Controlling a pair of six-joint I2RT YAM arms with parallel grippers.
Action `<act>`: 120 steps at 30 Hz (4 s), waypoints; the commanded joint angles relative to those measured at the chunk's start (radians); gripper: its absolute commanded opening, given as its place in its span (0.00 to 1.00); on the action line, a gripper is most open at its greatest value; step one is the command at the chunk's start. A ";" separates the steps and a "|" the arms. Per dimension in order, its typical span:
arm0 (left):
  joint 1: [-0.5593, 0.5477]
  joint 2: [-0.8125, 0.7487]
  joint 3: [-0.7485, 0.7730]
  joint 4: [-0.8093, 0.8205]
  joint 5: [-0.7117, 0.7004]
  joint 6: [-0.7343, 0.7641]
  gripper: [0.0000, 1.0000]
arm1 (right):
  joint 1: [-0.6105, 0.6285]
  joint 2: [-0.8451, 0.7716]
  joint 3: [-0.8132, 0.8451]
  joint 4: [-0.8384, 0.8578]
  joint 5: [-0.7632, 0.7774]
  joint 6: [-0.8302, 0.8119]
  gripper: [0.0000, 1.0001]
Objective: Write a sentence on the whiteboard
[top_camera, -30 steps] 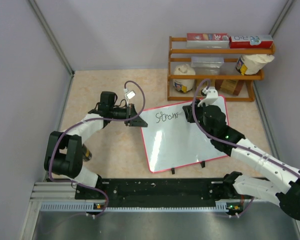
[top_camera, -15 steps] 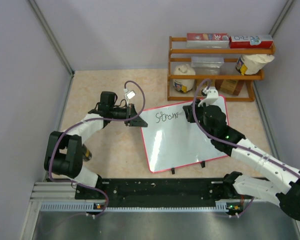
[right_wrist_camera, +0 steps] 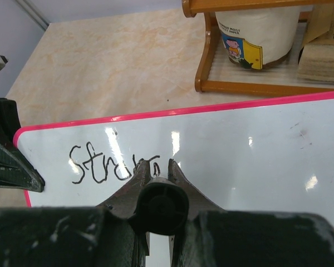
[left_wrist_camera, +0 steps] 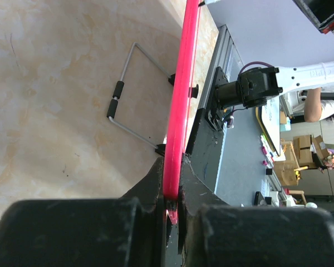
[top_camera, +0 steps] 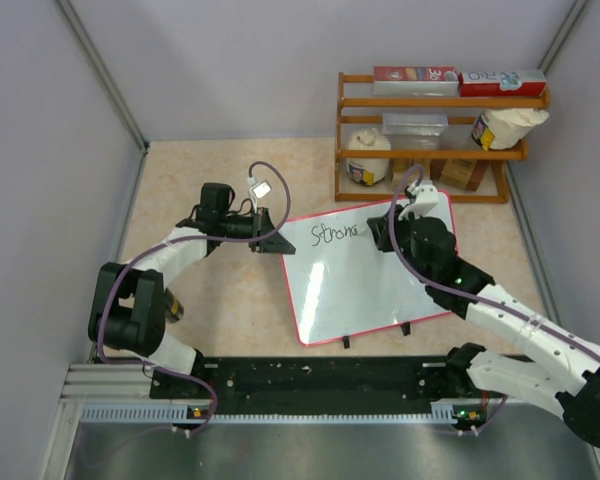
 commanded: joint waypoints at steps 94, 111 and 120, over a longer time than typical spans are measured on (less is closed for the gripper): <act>-0.044 -0.003 -0.043 -0.040 -0.149 0.146 0.00 | -0.209 -0.142 -0.132 0.004 -0.165 -0.034 0.00; -0.047 -0.006 -0.048 -0.035 -0.149 0.144 0.00 | -0.209 -0.078 -0.044 0.053 -0.085 -0.033 0.00; -0.047 -0.007 -0.048 -0.037 -0.149 0.143 0.00 | -0.209 -0.072 -0.026 0.044 -0.038 -0.037 0.00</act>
